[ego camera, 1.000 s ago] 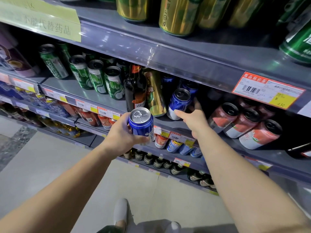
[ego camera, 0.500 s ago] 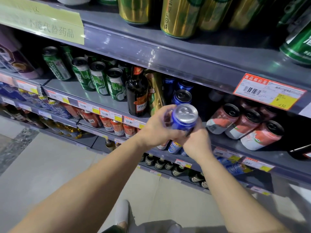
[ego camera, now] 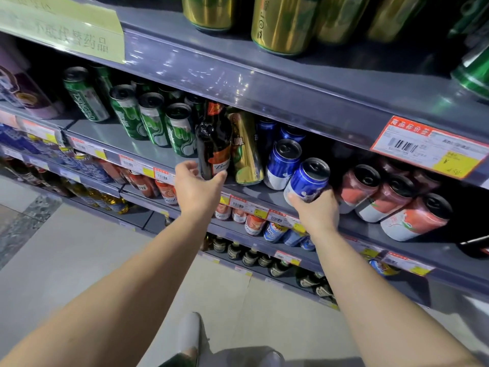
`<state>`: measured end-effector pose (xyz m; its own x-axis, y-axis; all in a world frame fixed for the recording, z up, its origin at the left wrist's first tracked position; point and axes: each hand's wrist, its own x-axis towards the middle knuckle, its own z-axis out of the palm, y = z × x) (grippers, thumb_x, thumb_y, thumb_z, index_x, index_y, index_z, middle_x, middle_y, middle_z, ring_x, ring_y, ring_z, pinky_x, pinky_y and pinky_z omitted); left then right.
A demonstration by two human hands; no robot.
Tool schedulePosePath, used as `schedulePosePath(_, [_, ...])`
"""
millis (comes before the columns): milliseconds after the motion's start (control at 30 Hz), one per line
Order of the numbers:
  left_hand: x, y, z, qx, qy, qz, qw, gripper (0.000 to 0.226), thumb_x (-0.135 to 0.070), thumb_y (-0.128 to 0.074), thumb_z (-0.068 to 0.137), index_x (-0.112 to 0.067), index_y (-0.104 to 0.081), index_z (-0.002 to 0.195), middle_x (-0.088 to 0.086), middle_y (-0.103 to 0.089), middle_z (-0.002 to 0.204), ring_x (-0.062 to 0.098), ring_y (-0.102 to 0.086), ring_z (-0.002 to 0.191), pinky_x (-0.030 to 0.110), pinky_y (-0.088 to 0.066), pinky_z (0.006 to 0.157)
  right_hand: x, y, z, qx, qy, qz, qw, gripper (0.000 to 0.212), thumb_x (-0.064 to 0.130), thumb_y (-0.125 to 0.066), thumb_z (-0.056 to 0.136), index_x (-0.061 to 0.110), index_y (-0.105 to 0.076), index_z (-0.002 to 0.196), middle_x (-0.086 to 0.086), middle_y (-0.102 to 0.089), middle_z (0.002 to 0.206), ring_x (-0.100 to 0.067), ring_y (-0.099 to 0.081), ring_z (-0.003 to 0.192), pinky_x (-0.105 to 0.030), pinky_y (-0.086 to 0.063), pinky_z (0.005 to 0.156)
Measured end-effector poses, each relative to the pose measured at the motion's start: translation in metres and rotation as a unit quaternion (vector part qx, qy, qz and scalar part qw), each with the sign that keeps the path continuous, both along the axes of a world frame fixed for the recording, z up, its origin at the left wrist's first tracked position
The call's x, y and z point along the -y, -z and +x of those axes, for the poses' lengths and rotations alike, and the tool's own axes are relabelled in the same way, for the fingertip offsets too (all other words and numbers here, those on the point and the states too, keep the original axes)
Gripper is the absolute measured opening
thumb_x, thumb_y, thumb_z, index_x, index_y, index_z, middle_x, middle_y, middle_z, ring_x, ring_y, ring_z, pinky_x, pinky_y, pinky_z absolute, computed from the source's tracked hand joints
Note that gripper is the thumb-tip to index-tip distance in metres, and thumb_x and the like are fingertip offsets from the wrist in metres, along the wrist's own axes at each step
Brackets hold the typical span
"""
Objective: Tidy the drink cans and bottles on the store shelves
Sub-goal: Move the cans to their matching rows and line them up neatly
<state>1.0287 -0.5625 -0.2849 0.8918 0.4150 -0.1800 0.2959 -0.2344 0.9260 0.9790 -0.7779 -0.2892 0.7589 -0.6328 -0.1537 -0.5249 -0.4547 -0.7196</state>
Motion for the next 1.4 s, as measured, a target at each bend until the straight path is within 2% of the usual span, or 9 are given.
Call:
schedulePosePath(167, [-0.003, -0.005, 0.029, 0.048, 0.09, 0.028, 0.994, 0.099, -0.043, -0.089, 0.058, -0.022, -0.036, 0.14, 0.0, -0.048, 0.137, 0.018, -0.047, 0.125, 0.029, -0.037, 0.103, -0.015, -0.002, -0.017, 0.066, 0.102, 0.012, 0.992, 0.057, 0.032, -0.08, 0.07, 0.011, -0.049, 0.112, -0.005, -0.051, 0.108, -0.029, -0.053, 0.107, -0.035, -0.042, 0.081])
schedulePosePath(400, [-0.023, -0.004, 0.047, 0.079, 0.152, 0.046, 0.984, 0.061, -0.039, -0.086, 0.059, -0.035, -0.046, 0.104, -0.018, -0.065, 0.098, 0.008, -0.065, 0.093, 0.031, -0.054, 0.081, -0.097, -0.026, -0.021, 0.114, -0.102, 0.077, 0.985, 0.029, 0.026, -0.075, 0.079, 0.032, -0.054, 0.099, 0.01, -0.061, 0.101, -0.008, -0.06, 0.09, -0.031, -0.051, 0.082])
schedulePosePath(567, [-0.047, -0.01, 0.038, 0.151, 0.217, 0.122, 0.957, 0.068, -0.033, -0.084, 0.065, -0.03, -0.048, 0.123, -0.017, -0.059, 0.114, 0.001, -0.057, 0.099, 0.028, -0.048, 0.086, -0.122, -0.067, 0.014, 0.172, -0.181, 0.097, 0.963, 0.065, 0.035, -0.077, 0.075, 0.033, -0.043, 0.131, 0.008, -0.055, 0.125, -0.008, -0.055, 0.111, -0.03, -0.048, 0.094])
schedulePosePath(667, [-0.058, -0.015, 0.026, 0.232, 0.274, 0.215, 0.908, 0.07, -0.021, -0.081, 0.068, -0.013, -0.05, 0.131, 0.003, -0.06, 0.125, 0.02, -0.055, 0.113, 0.035, -0.046, 0.094, -0.129, -0.082, 0.018, 0.178, -0.222, 0.099, 0.954, 0.084, 0.029, -0.082, 0.069, 0.03, -0.037, 0.141, 0.0, -0.055, 0.132, -0.013, -0.055, 0.118, -0.029, -0.047, 0.098])
schedulePosePath(833, [-0.06, -0.034, -0.013, 0.298, 0.311, 0.27, 0.861, 0.069, -0.022, -0.077, 0.063, -0.012, -0.052, 0.127, 0.007, -0.062, 0.123, 0.021, -0.054, 0.113, 0.025, -0.038, 0.097, -0.122, -0.095, -0.021, 0.151, -0.273, 0.185, 0.932, 0.069, 0.046, -0.077, 0.056, 0.046, -0.053, 0.12, 0.009, -0.066, 0.118, -0.006, -0.065, 0.101, -0.035, -0.054, 0.09])
schedulePosePath(1033, [0.015, -0.062, -0.069, 0.313, 0.407, 0.21, 0.832, 0.069, -0.041, -0.075, 0.065, -0.014, -0.054, 0.125, 0.001, -0.062, 0.115, 0.017, -0.058, 0.104, 0.032, -0.045, 0.09, -0.053, -0.117, -0.096, 0.206, -0.185, 0.205, 0.939, 0.04, 0.028, -0.078, 0.076, 0.044, -0.062, 0.109, 0.024, -0.072, 0.097, 0.002, -0.067, 0.096, -0.016, -0.05, 0.083])
schedulePosePath(1167, [0.104, -0.065, -0.108, 0.314, 0.476, 0.151, 0.808, 0.068, -0.042, -0.069, 0.064, -0.009, -0.058, 0.123, 0.003, -0.063, 0.111, 0.019, -0.06, 0.1, 0.032, -0.046, 0.087, 0.023, -0.124, -0.152, 0.187, -0.129, 0.156, 0.961, 0.052, 0.02, -0.086, 0.07, 0.028, -0.06, 0.115, 0.018, -0.072, 0.099, 0.007, -0.065, 0.093, -0.018, -0.049, 0.082])
schedulePosePath(1300, [0.202, -0.065, -0.143, 0.325, 0.563, 0.125, 0.75, 0.063, -0.042, -0.066, 0.069, -0.018, -0.057, 0.126, -0.001, -0.064, 0.117, 0.018, -0.061, 0.107, 0.035, -0.048, 0.092, 0.1, -0.118, -0.211, 0.221, -0.045, 0.11, 0.968, 0.062, 0.012, -0.086, 0.067, 0.044, -0.057, 0.111, 0.016, -0.07, 0.108, 0.0, -0.064, 0.104, -0.022, -0.049, 0.093])
schedulePosePath(1400, [0.27, -0.059, -0.167, 0.32, 0.605, 0.092, 0.724, 0.067, -0.041, -0.068, 0.073, -0.014, -0.054, 0.132, 0.004, -0.061, 0.124, 0.023, -0.059, 0.113, 0.04, -0.048, 0.094, 0.15, -0.11, -0.24, 0.258, 0.042, 0.101, 0.96, 0.067, 0.003, -0.085, 0.067, 0.037, -0.053, 0.116, 0.007, -0.067, 0.115, -0.006, -0.064, 0.108, -0.029, -0.047, 0.099])
